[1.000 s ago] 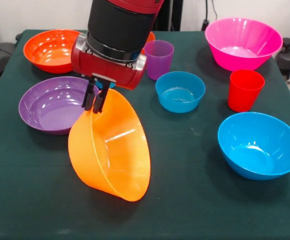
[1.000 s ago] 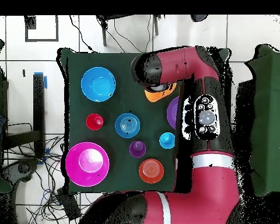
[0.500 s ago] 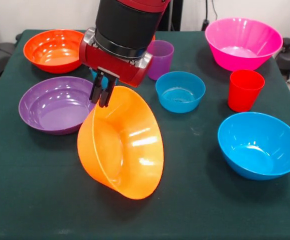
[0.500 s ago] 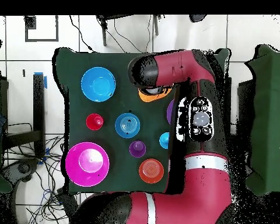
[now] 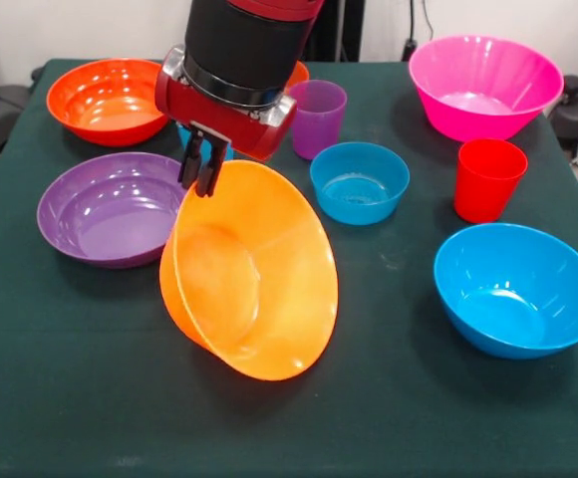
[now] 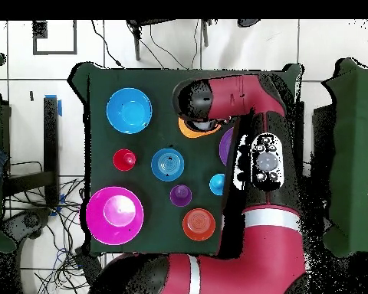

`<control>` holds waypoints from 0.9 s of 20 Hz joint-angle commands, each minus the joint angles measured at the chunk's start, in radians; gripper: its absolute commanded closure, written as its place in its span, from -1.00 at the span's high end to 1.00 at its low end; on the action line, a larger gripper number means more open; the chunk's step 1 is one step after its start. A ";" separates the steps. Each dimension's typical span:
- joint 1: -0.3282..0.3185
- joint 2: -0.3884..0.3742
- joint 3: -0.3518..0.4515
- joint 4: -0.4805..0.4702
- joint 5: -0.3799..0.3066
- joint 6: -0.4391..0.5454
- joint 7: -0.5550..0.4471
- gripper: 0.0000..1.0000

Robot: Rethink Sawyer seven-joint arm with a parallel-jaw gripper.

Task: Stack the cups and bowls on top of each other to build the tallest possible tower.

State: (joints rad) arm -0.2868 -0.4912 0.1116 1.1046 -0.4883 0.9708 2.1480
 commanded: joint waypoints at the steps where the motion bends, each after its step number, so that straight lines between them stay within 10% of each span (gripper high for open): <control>1: 0.023 0.042 -0.002 0.128 0.055 0.023 0.118 -1.00; 18: 0.047 0.044 -0.039 0.182 0.183 0.037 0.112 -1.00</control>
State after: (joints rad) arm -0.2846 -0.5001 0.0418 1.1989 -0.3409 0.9706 2.1480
